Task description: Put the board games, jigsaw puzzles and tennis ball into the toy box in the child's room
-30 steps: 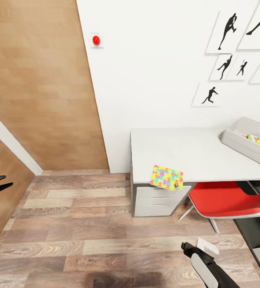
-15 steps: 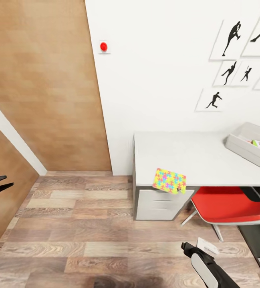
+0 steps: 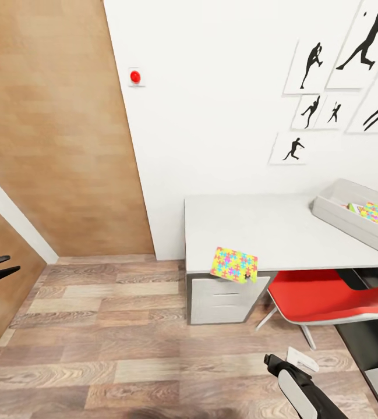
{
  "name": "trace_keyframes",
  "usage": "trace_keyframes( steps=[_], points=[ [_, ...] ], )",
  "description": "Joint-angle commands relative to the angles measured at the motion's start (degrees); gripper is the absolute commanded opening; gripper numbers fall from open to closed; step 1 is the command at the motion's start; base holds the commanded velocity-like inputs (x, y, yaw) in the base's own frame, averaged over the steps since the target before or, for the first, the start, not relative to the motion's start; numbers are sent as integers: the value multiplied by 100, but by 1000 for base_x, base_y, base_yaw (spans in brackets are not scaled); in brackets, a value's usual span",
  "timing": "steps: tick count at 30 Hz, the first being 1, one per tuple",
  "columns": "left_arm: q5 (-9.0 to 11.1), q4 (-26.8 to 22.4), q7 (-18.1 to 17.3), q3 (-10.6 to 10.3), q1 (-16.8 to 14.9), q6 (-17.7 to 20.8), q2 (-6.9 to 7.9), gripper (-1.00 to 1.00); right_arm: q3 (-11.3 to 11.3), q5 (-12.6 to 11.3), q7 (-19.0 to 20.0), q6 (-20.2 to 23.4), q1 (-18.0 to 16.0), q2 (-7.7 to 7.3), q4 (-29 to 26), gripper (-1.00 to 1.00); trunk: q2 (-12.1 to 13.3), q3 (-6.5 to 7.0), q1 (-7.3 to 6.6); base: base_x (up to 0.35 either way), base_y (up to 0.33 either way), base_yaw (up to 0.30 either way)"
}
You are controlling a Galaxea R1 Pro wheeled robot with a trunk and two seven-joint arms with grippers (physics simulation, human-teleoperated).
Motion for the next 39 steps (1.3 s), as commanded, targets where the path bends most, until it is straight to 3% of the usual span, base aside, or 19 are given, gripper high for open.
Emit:
trace_keyframes(
  steps=[1, 39],
  points=[
    [0, -1, -22, -4, -3, 61, 2, 100, 32, -26, -46, 22, -4, -9, -11, 100, -11, -1, 4, 0, -1, -94],
    [5, -1, -22, -2, -3, 61, 2, 100, 42, -26, -46, 22, -4, -1, 104, 100, -11, 357, 4, 65, 15, 7]
  ],
)
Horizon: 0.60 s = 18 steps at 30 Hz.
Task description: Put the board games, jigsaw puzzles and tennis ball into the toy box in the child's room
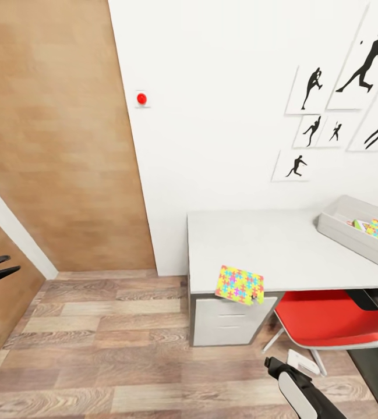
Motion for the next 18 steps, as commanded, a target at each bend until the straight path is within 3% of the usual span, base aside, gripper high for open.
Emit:
trace_keyframes(
  steps=[1, 9, 18],
  points=[
    [-3, 0, -22, -4, -6, 61, 1, 100, 32, -24, -46, 21, -5, -9, -1, 100, -11, -3, 4, 3, 0, 91],
    [-13, 0, -22, 0, -6, 61, 1, 100, 34, -20, -46, -90, -5, -5, 39, 100, -11, 16, 4, 1, 0, 31],
    [-17, -1, -22, 1, -6, 61, 1, 100, 35, -23, -48, -186, -5, 99, 41, 100, -11, 17, 4, 0, 0, 1]
  ],
)
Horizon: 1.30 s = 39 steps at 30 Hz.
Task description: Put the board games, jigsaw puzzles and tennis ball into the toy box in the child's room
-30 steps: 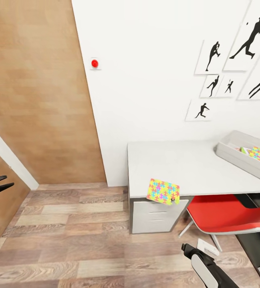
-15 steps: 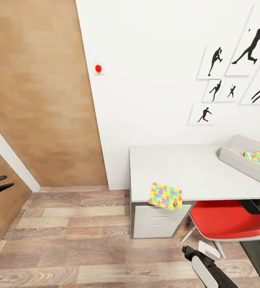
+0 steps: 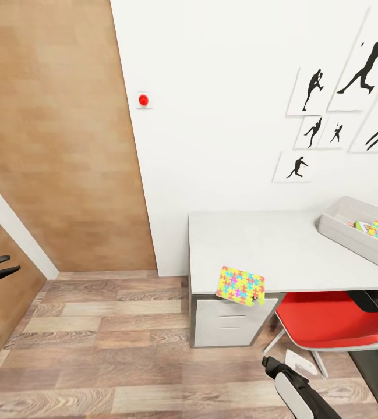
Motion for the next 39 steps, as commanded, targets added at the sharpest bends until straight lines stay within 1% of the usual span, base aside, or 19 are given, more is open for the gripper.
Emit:
trace_keyframes(
  steps=[1, 26, 33, 39],
  points=[
    [0, 0, -22, -4, -5, 61, 2, 100, 28, -24, -47, 24, -4, -4, -12, 100, -12, -9, 3, 0, 0, -18],
    [4, 1, -22, -4, -5, 61, 2, 100, 30, -26, -44, 21, -5, 4, -12, 100, -12, 195, 3, -3, 0, -93],
    [5, 1, -22, -4, -5, 61, 2, 100, 30, -26, -44, 22, -5, 4, -12, 100, -12, 253, 3, -50, 0, -24],
    [15, 1, -22, -7, -5, 61, 2, 100, 30, -33, -44, 23, -4, 4, -19, 100, -12, 264, 3, -5, 0, -2]
  ],
)
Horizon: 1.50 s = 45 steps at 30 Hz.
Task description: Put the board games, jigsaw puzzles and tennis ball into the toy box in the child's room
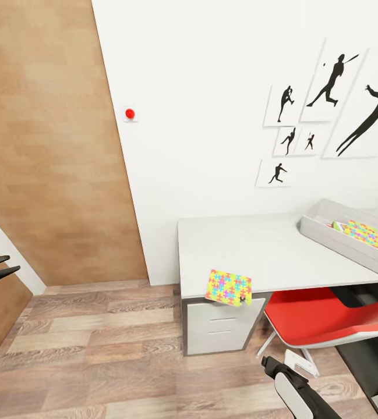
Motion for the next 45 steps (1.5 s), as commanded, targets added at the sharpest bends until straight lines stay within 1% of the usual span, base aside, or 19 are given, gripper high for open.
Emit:
trace_keyframes(
  steps=[1, 11, 45],
  points=[
    [1, 2, -22, -4, -5, 61, 2, 100, 32, -22, -46, 24, -6, -9, -13, 100, -12, -12, 4, 0, 0, 0],
    [-3, -1, -22, -2, -5, 61, 2, 100, 32, -20, -46, 22, -6, -9, -14, 100, -12, 8, 4, 0, 0, 0],
    [5, 4, -22, -8, -5, 61, 2, 100, 32, -16, -46, 21, -5, 0, -11, 100, -12, 322, 4, -23, 0, 0]
  ],
)
